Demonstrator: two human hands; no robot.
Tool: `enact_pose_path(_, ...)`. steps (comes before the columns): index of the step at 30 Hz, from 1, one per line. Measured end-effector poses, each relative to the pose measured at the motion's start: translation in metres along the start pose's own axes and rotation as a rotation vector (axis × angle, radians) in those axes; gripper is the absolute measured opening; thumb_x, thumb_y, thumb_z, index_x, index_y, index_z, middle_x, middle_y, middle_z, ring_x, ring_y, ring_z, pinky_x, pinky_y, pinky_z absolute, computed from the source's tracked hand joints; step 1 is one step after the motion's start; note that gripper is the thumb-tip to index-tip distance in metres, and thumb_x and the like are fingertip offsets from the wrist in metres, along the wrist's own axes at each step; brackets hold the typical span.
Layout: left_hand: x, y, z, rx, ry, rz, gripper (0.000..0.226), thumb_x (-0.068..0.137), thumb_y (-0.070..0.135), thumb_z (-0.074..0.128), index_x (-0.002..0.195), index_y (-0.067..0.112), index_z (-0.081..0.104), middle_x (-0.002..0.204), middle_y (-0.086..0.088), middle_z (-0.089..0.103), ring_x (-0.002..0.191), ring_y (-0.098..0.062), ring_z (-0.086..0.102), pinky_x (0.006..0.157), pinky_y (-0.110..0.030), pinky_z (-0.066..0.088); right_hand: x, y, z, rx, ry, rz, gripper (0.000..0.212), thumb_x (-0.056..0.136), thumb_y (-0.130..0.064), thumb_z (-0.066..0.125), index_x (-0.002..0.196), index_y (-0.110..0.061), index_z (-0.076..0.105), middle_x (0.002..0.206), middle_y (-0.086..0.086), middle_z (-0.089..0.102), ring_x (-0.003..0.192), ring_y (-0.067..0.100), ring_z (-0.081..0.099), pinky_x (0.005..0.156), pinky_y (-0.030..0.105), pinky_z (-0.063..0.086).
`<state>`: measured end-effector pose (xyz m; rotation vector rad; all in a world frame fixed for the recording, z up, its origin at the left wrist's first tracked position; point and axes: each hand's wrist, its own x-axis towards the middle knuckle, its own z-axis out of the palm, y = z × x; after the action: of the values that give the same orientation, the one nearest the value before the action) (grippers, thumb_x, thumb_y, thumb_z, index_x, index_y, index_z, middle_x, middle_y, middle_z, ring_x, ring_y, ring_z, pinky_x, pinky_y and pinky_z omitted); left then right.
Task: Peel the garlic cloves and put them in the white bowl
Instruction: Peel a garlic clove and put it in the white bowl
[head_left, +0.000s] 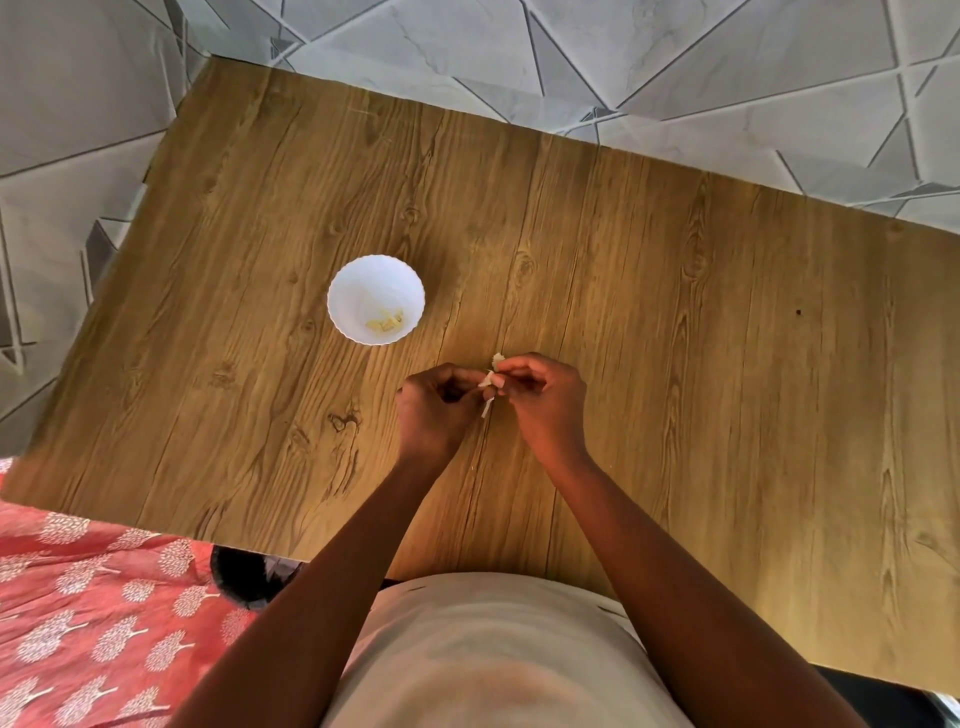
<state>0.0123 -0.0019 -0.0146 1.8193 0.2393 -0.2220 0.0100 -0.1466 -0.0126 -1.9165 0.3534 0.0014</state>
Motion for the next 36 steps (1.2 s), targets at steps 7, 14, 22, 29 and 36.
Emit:
enact_pose_path(7, 0.004, -0.003, 0.000, -0.082, 0.007, -0.050, 0.008, 0.086, 0.009, 0.081, 0.091, 0.015, 0.080, 0.082, 0.000, 0.078, 0.079, -0.021, 0.076, 0.079, -0.052, 0.063, -0.001, 0.000, -0.002, 0.028, -0.045, -0.019, 0.017, 0.090, -0.007, 0.073, 0.100, -0.018, 0.079, 0.095, -0.007, 0.077, 0.093, 0.010, 0.073, 0.083, 0.047, 0.061)
enact_pose_path(14, 0.001, 0.003, 0.002, 0.074, 0.109, 0.074, 0.008, 0.088, 0.012, 0.077, 0.095, 0.014, 0.079, 0.085, 0.007, 0.077, 0.079, -0.006, 0.072, 0.076, -0.033, 0.061, -0.003, -0.003, -0.007, -0.036, 0.013, -0.084, 0.016, 0.091, -0.006, 0.070, 0.104, -0.013, 0.077, 0.098, -0.005, 0.075, 0.092, 0.006, 0.071, 0.082, 0.027, 0.059)
enact_pose_path(22, -0.005, -0.015, 0.011, 0.349, 0.101, 0.294, 0.019, 0.087, 0.012, 0.080, 0.106, 0.011, 0.081, 0.102, -0.001, 0.059, 0.087, -0.015, 0.064, 0.073, -0.037, 0.059, -0.009, 0.005, -0.023, -0.120, 0.045, -0.076, 0.016, 0.076, -0.003, 0.083, 0.088, -0.013, 0.079, 0.082, -0.006, 0.073, 0.076, 0.004, 0.070, 0.073, 0.022, 0.059)
enact_pose_path(29, -0.016, -0.012, 0.007, 0.334, 0.182, 0.371, 0.016, 0.089, 0.009, 0.078, 0.105, 0.008, 0.080, 0.101, -0.003, 0.058, 0.088, -0.020, 0.061, 0.067, -0.037, 0.056, -0.016, 0.004, -0.030, -0.008, -0.017, -0.051, 0.022, 0.081, 0.001, 0.079, 0.101, -0.008, 0.077, 0.090, -0.001, 0.076, 0.080, 0.008, 0.074, 0.078, 0.028, 0.061)
enact_pose_path(36, -0.037, -0.001, 0.011, 0.145, 0.060, 0.177, 0.012, 0.091, 0.016, 0.077, 0.103, 0.014, 0.080, 0.092, 0.007, 0.078, 0.079, -0.008, 0.073, 0.073, -0.036, 0.062, -0.031, 0.005, -0.040, 0.067, -0.082, -0.119, 0.030, 0.080, -0.003, 0.083, 0.107, -0.007, 0.072, 0.089, -0.001, 0.077, 0.085, 0.011, 0.075, 0.079, 0.036, 0.062)
